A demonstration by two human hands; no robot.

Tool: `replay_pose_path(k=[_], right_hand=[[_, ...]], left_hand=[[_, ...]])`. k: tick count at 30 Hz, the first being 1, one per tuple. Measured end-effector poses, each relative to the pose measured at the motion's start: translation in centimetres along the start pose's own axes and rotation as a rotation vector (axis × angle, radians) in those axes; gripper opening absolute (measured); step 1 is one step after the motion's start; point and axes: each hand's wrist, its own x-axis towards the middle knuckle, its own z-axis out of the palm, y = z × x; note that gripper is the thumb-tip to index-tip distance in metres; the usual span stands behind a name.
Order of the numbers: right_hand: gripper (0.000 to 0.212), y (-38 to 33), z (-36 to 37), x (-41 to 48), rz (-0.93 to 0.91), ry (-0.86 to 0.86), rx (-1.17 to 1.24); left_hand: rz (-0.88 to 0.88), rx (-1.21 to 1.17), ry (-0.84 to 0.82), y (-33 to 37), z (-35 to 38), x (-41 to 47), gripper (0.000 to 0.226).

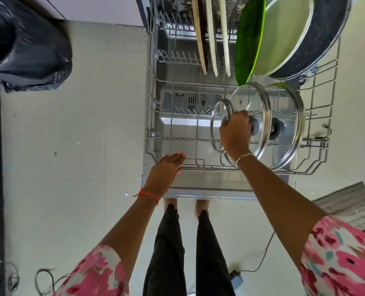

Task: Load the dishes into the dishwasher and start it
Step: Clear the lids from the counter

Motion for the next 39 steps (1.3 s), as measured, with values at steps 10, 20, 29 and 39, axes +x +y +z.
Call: replay_pose_path(k=[10,20,29,39], right_hand=[[0.033,0.6,1.6,0.2,-0.033,-0.035,0.106],[0.067,1.4,-0.3,-3.1,-0.086,-0.173,0.194],[0.024,5.7,-3.2,-11.3,-0.127,-0.121,0.488],[0.013,21.1,-3.1,-11.0,0.336,-0.257,1.088]], left_hand=[[-0.012,-0.032,0.012,0.0,0.3,0.0,0.053],[-0.086,0.013,0.021,3.1,-1.6,0.0,0.053],[-0.281,-0.387,-0.094,9.1,-1.8,-0.5,0.041],[-0.659,-1.067,0.127,13.4,2.9,0.2,0.031]])
